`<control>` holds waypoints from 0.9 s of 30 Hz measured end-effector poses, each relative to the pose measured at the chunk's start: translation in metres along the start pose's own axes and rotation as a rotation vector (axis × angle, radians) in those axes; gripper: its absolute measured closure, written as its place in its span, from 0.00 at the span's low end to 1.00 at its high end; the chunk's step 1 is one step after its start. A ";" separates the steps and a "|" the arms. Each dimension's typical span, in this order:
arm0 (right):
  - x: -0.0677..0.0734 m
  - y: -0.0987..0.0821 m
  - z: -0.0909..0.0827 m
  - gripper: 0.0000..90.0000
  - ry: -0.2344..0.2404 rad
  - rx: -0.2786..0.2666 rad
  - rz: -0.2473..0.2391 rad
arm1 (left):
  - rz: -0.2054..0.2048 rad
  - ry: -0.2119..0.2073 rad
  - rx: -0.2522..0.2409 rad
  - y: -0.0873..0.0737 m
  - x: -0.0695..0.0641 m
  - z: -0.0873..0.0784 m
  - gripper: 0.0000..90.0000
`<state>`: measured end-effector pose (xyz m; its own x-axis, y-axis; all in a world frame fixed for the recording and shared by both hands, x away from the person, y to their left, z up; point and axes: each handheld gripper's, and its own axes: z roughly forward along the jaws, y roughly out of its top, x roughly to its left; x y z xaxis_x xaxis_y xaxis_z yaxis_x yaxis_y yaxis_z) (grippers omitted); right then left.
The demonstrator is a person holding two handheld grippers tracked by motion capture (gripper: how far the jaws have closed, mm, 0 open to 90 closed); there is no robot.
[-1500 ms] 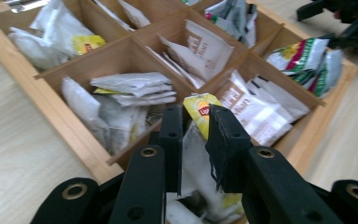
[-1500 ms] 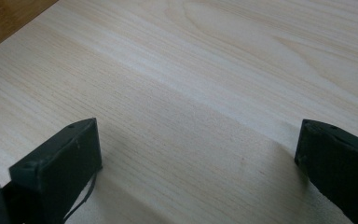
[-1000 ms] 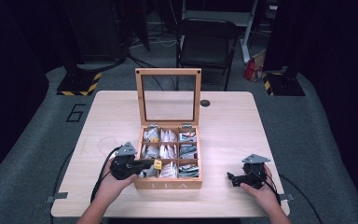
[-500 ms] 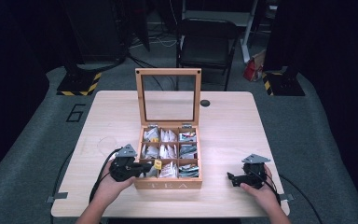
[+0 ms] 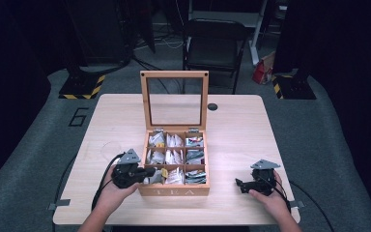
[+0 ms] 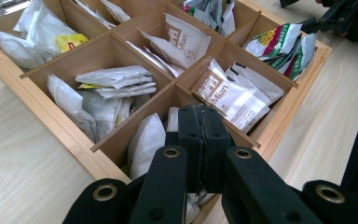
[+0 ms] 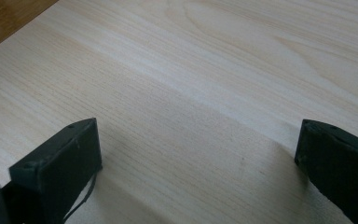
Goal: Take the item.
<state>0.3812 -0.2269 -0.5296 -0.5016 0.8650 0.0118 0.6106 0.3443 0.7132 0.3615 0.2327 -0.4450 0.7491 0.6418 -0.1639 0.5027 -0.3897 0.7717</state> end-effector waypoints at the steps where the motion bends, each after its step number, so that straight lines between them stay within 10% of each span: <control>1: 0.000 0.000 0.000 0.00 0.000 0.000 0.000 | 0.000 0.000 0.000 0.000 0.000 0.000 0.99; 27: 0.000 0.000 0.000 0.00 0.001 0.000 -0.001 | 0.013 0.036 -0.057 0.007 0.001 -0.016 0.99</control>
<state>0.3812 -0.2269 -0.5296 -0.5023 0.8646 0.0118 0.6105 0.3449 0.7130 0.3591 0.2413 -0.4298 0.7389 0.6608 -0.1319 0.4666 -0.3604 0.8077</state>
